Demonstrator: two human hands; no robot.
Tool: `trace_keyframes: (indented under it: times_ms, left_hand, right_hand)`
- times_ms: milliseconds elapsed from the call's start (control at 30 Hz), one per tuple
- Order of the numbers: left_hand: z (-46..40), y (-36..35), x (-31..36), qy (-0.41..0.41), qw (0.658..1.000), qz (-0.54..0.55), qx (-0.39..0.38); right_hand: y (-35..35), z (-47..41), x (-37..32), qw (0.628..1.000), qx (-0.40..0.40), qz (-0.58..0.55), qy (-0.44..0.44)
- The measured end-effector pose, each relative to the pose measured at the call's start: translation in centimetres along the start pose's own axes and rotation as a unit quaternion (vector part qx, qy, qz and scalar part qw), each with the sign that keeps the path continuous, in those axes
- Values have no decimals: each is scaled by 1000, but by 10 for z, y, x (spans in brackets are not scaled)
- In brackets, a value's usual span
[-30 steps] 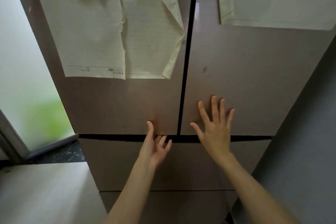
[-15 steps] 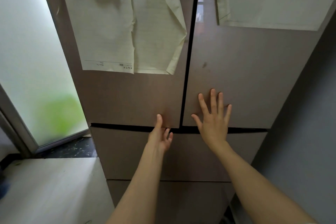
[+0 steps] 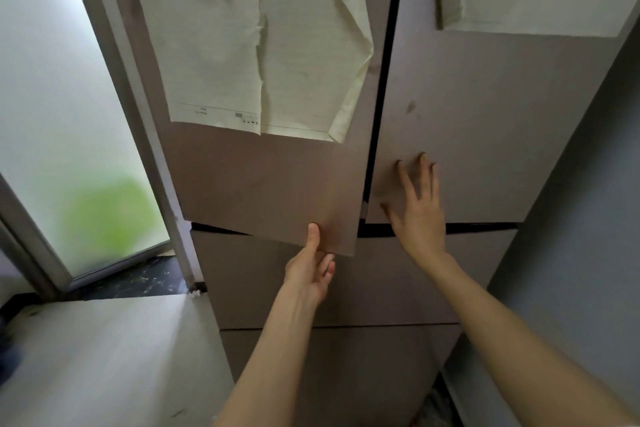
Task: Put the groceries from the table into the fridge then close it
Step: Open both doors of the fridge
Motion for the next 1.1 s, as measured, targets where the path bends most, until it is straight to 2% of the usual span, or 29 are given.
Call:
trace_keyframes:
  times_ms: [100, 233, 367, 433, 533, 633, 700, 833, 933, 1000, 1100]
  left_hand:
    - [12, 6, 2, -11, 1000, -29, 6]
    - [31, 20, -4, 7, 999, -35, 5]
    - [52, 32, -4, 27, 998, -55, -24]
    - [66, 38, -6, 38, 997, -64, -33]
    - [84, 48, -3, 43, 996, -76, -35]
    - [98, 65, -2, 42, 994, -93, -29]
    - [108, 77, 0, 25, 994, -102, -31]
    - [138, 105, 6, -61, 988, -140, 9]
    - [175, 118, 14, -168, 956, -226, 83]
    - [201, 126, 21, -236, 922, -278, 132]
    - [241, 138, 31, -319, 864, -345, 182]
  right_hand:
    - [1, 3, -18, 983, 7, -162, -88]
    - [-5, 15, -62, 893, -17, -396, -215]
    - [2, 30, -82, 852, -12, -455, -260]
    - [7, 35, -93, 853, -20, -454, -255]
    - [14, 43, -109, 875, -39, -427, -227]
    - [16, 59, -130, 842, -37, -479, -247]
    - [21, 68, -142, 835, -40, -487, -253]
    - [35, 86, -173, 859, -75, -460, -213]
    - [47, 103, -197, 868, -88, -462, -157]
    - [55, 112, -210, 870, -88, -466, -134]
    - [65, 112, -220, 868, -94, -465, -145]
Point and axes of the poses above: each hand's wrist, its own z-axis away from the middle knuckle, its own y-axis out of the back of the hand, x = y × z, the point moved 10 cm from there along -z, towards the middle knuckle, and after that the axes turned 15 degrees about y, right-handed, at the moved point
